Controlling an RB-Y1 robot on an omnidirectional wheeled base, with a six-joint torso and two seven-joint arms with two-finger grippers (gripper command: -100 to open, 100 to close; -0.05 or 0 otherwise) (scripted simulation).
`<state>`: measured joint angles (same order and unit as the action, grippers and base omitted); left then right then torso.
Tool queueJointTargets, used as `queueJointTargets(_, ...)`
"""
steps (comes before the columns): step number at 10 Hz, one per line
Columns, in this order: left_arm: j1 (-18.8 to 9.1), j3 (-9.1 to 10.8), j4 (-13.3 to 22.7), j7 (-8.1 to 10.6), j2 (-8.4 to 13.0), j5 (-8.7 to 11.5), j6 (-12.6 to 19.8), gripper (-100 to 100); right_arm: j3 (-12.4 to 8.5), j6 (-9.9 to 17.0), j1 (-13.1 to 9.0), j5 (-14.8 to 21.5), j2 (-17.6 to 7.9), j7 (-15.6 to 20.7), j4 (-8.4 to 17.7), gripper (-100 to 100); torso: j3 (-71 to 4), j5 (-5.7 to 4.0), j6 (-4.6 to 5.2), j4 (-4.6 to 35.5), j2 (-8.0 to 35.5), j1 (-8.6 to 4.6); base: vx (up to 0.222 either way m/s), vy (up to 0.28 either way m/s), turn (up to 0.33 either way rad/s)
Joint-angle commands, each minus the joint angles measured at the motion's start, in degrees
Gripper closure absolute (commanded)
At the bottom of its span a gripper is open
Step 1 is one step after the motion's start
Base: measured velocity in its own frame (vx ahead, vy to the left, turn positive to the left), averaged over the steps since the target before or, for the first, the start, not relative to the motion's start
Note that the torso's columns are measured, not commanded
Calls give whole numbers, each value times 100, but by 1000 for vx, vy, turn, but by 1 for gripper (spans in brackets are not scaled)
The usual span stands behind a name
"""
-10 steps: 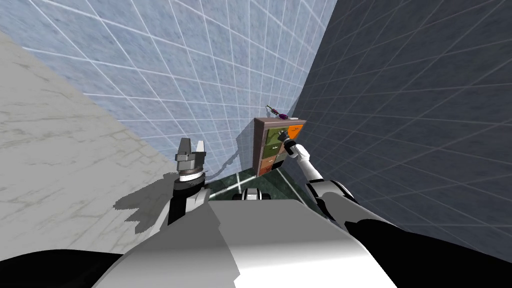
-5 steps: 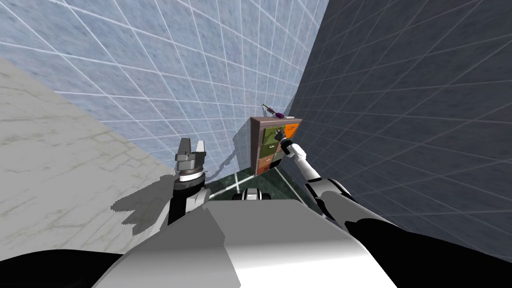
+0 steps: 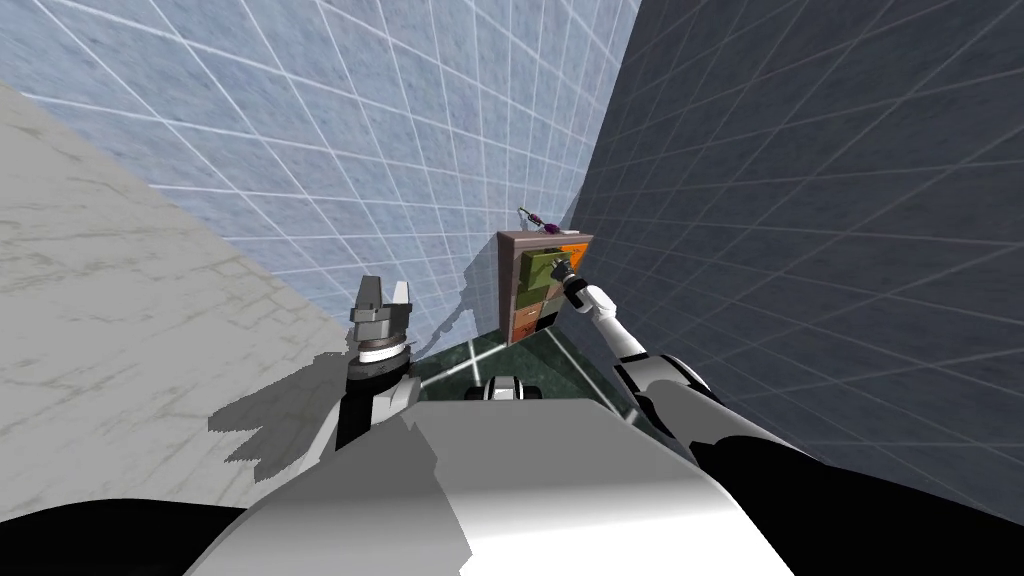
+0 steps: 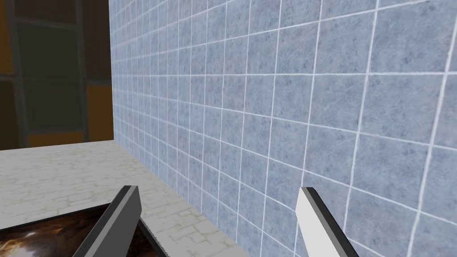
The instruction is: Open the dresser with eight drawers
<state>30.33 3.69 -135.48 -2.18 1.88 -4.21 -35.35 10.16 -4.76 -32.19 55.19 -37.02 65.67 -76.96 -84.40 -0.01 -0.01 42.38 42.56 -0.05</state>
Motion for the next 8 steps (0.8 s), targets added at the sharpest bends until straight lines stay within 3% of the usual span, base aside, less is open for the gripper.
queueJointTargets(1,0,0,0,0,0,0,0,0,4,-84,-1,-29,-42,-31,-50,100,7,-2,1,2,9,-1,-185,-72,-50)
queueJointTargets(2,0,0,0,0,0,0,0,0,63,-106,-123,-103,-243,-157,86,-100,-1,4,0,8,-5,9,-91,-5,14)
queueJointTargets(3,1,-1,0,0,-1,0,0,0,106,-160,-257,-181,-437,-281,205,-100,-23,12,-3,-4,-40,34,-27,62,41)
queueJointTargets(5,2,-1,-1,0,-1,0,-1,0,128,-187,-325,-219,-534,-344,265,-100,-41,14,-9,-15,-64,37,0,65,14)
queueJointTargets(8,2,-1,-1,0,-1,0,-1,0,235,-321,-661,-412,-1020,-655,565,-100,-11,0,0,-6,-19,2,-15,57,33)
